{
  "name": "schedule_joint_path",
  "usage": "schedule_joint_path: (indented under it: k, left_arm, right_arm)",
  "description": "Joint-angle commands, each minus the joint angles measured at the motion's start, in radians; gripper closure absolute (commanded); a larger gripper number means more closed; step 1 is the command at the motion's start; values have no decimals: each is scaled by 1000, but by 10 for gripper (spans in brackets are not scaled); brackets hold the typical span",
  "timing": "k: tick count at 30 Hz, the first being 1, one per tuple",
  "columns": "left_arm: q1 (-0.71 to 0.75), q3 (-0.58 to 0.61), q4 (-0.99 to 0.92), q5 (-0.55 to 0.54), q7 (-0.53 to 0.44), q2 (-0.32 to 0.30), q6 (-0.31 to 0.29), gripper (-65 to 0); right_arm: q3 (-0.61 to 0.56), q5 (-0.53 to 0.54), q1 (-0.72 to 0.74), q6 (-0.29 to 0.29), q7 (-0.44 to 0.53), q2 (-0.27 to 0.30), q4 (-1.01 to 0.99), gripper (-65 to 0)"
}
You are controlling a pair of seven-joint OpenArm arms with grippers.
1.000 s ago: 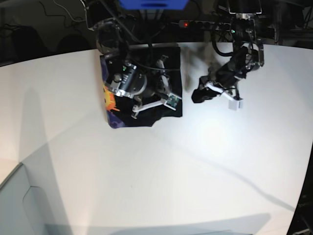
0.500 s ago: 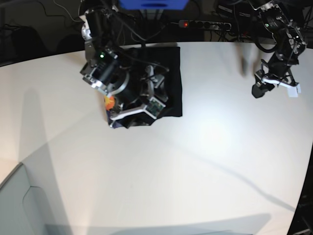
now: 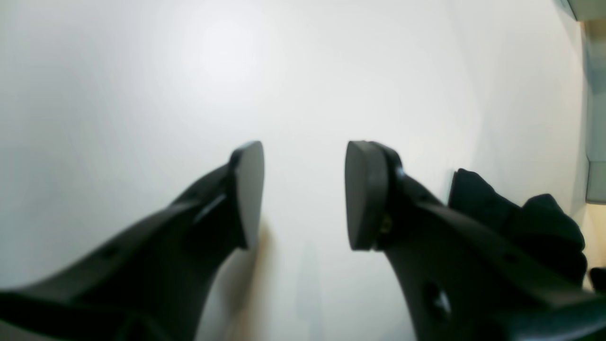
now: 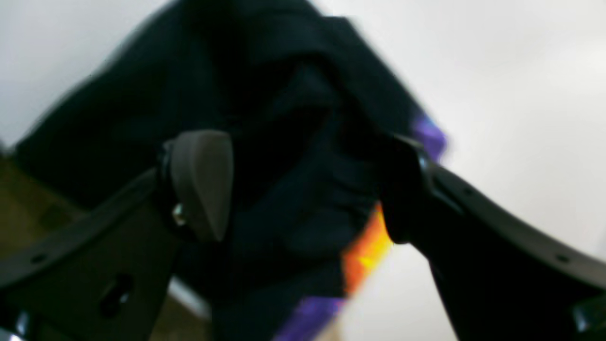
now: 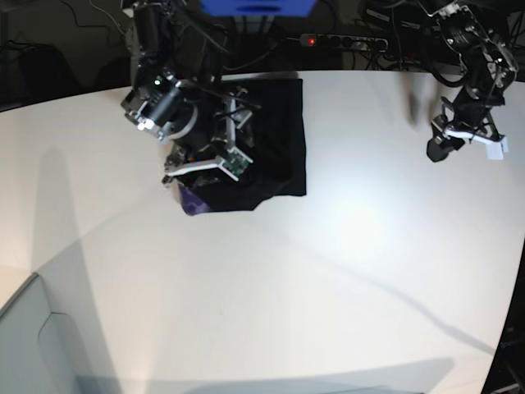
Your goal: Fold the T-shirt properly
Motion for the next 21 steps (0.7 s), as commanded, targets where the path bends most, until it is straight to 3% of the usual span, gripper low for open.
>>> schedule_joint_path:
  k: [1, 11, 14, 21]
  left_arm:
    - [-6, -5, 16, -18, -10, -13, -8, -275]
    - [-6, -6, 16, -18, -11, -13, -8, -275]
    - [-6, -6, 14, -18, -11, -13, -8, -275]
    - [1, -8, 22, -18, -10, -13, -8, -275]
  right_arm:
    - [-19, 10, 8, 6, 17, 7, 17, -462]
    - [-278, 10, 9, 6, 17, 104, 26, -460]
    - [-264, 8, 20, 6, 17, 105, 44, -460]
    - [-69, 8, 88, 6, 9, 53, 58, -465]
